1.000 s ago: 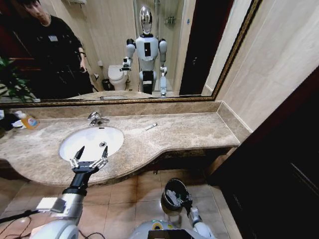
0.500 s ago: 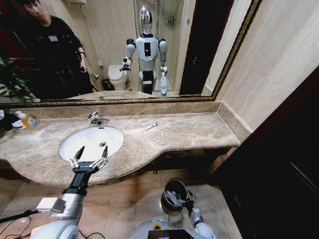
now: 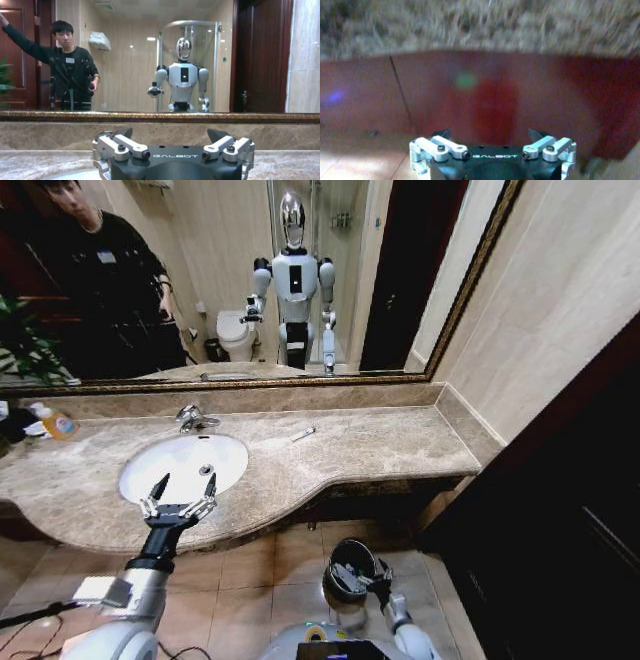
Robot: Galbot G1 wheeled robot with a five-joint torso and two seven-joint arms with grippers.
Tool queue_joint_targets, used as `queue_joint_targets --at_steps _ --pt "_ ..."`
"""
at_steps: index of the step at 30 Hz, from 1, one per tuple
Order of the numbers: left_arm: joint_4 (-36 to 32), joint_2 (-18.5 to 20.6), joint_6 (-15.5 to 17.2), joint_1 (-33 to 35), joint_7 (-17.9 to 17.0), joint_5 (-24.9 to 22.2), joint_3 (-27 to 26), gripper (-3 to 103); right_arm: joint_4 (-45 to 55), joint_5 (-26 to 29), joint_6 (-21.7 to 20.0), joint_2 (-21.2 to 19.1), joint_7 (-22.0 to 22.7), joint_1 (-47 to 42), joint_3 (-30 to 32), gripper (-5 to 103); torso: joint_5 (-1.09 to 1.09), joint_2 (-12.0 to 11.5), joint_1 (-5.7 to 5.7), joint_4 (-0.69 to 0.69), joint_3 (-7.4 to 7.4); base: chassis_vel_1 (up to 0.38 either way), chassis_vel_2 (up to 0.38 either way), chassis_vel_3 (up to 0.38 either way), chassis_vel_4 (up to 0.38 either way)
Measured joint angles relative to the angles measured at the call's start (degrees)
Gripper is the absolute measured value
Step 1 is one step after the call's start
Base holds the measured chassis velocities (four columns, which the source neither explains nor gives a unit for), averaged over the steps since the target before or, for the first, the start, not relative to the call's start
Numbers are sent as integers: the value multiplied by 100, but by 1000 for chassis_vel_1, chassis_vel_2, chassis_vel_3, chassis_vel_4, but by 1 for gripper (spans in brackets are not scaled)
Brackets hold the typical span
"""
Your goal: Pick up the trash from the sink and place it in the trash bin.
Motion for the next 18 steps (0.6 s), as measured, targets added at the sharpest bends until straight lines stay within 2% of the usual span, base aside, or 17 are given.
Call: queue_joint_targets --at_steps 2,4,5,7,8,10,11,15,18 --pt "0 0 0 0 0 0 0 100 608 242 -109 -216 20 -225 57 100 0 0 0 0 0 0 0 0 0" --pt "0 0 0 0 0 0 0 100 789 308 -150 -259 -1 -299 82 100 0 0 0 0 0 0 0 0 0" --pt "0 0 0 0 0 0 0 100 1375 460 -287 -347 -161 -542 215 100 -2 0 0 0 0 0 0 0 0" --pt "1 0 0 0 0 0 0 100 1537 487 -332 -359 -231 -627 277 100 -2 0 0 0 0 0 0 0 0" --pt "1 0 0 0 0 0 0 100 2011 493 -429 -353 -448 -863 441 100 0 0 0 -1 0 0 0 0 0" --pt "0 0 0 0 0 0 0 100 2553 488 -472 -488 -610 -1122 563 100 -2 0 0 -1 0 0 0 0 0" --pt "0 0 0 0 0 0 0 100 2553 488 -472 -488 -610 -1122 563 100 -2 0 0 -1 0 0 0 0 0" --pt "0 0 0 0 0 0 0 100 3658 592 -578 -788 -729 -1562 643 100 -2 1 0 0 0 0 0 0 0" --pt "0 0 0 0 0 0 0 100 4013 635 -678 -832 -724 -1617 634 100 -1 0 0 -1 0 0 0 0 0"
